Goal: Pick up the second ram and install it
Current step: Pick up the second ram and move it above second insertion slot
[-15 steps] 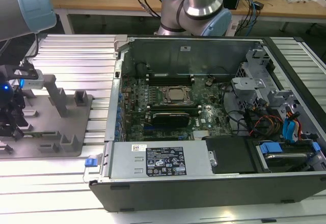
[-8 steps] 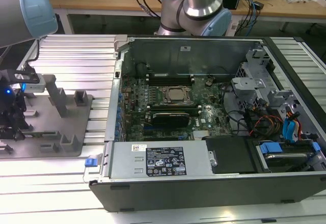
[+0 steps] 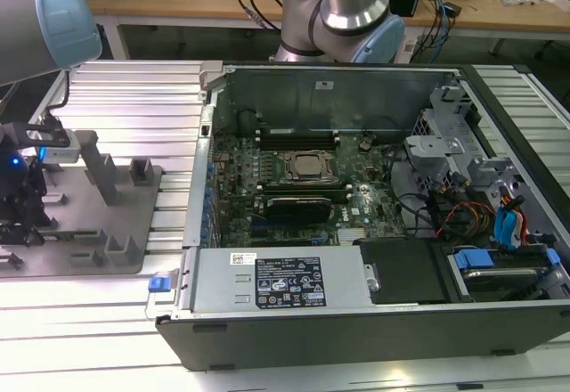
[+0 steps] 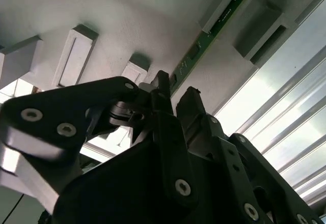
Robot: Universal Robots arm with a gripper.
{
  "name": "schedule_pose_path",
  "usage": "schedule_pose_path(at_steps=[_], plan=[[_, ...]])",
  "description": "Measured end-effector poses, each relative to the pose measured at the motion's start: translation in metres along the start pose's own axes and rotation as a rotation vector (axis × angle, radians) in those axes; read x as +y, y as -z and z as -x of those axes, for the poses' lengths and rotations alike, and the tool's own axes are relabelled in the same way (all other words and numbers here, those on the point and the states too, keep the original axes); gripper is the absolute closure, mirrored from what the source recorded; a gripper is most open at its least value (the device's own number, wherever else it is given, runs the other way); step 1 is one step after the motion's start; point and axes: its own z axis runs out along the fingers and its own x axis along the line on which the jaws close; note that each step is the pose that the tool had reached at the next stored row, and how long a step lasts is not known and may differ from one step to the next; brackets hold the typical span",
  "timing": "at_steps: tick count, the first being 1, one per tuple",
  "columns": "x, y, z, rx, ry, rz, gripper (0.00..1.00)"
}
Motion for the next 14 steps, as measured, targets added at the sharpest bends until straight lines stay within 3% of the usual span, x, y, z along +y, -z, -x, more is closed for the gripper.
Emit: schedule_pose_path(at_steps=[1, 8, 10, 11, 14], plan=[[0.0, 0.0, 0.0, 0.0, 0.0, 0.0, 0.75], [0.0, 0.0015, 0.0, 0.0, 0.0, -0.0002, 0.75], [0.0001, 0.0019, 0.0, 0.0, 0.0, -0.0001, 0.76], [0.0, 0.0019, 0.0, 0.0, 0.0, -0.0002, 0.84], [0.0001, 0.0023, 0.0, 0.0, 0.0, -0.0001, 0.84]])
